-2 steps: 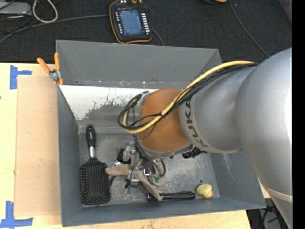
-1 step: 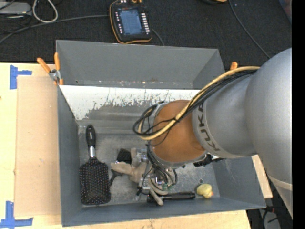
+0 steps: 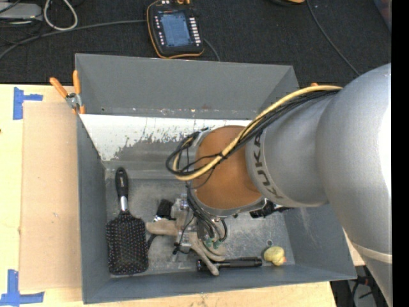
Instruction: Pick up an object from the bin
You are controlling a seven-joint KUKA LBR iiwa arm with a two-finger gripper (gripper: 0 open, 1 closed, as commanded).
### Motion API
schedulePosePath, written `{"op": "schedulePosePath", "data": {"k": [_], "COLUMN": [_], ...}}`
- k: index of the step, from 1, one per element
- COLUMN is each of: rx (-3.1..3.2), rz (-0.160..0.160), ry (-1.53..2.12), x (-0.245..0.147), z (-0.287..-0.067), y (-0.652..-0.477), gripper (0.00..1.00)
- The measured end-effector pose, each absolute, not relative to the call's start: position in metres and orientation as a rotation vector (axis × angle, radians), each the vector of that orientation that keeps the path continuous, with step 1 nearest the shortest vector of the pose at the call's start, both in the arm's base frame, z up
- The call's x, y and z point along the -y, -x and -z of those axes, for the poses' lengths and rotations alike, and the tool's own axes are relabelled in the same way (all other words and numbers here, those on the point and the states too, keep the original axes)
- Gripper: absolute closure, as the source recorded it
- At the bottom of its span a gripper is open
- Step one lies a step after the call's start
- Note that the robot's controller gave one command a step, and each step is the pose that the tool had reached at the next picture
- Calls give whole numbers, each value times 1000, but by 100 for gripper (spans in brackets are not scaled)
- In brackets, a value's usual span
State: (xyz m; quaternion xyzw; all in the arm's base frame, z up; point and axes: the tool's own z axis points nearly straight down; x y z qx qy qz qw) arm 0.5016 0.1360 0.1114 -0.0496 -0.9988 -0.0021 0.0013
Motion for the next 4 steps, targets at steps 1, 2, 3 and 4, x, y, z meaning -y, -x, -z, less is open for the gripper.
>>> {"op": "schedulePosePath", "data": {"k": [1,2,3,4], "rx": [3141,3148,3144,3158], "rz": [3,8,6,14], "ry": [58,80,51,46], "x": [-111,-110,-119,-106], "z": [-153,-131,-148,-141], "y": [-504,-498,-517,-516], "gripper": [0,0,0,0]}}
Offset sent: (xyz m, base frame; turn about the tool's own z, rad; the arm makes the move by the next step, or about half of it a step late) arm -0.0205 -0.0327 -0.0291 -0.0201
